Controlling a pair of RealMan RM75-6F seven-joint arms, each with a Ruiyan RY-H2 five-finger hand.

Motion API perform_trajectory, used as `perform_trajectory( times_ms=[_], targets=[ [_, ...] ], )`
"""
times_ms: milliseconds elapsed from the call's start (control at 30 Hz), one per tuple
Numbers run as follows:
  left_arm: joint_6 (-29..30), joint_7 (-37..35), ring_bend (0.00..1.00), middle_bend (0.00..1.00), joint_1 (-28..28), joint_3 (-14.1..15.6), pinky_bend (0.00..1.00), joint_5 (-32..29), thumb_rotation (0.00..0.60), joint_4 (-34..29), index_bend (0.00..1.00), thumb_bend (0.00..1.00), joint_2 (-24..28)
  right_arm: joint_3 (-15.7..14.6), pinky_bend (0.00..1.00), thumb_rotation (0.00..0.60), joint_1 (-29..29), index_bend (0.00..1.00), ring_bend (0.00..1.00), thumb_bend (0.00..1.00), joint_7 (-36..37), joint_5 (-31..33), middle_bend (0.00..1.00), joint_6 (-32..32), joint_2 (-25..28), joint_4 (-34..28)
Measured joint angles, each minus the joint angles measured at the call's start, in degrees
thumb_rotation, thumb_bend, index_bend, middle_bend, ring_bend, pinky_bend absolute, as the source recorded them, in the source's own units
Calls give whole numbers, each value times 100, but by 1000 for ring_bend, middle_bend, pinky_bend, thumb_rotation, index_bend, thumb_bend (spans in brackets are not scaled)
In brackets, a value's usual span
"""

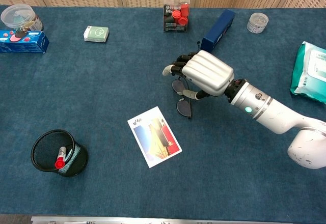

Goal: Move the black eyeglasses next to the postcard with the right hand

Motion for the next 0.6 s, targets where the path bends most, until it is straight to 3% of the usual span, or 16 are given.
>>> perform_trajectory(
  times_ms=[267,600],
  targets=[
    [-30,17,376,460,-9,-3,463,-31,600,-3,562,1,2,-24,443,600,2,300,311,207,53,-30,400,121,80,-248],
    [-48,117,376,460,-14,0,463,-47,600,-12,562,1,-29,-117,443,600,-14,300,311,207,-27,-144,400,247,455,-1136]
  ],
)
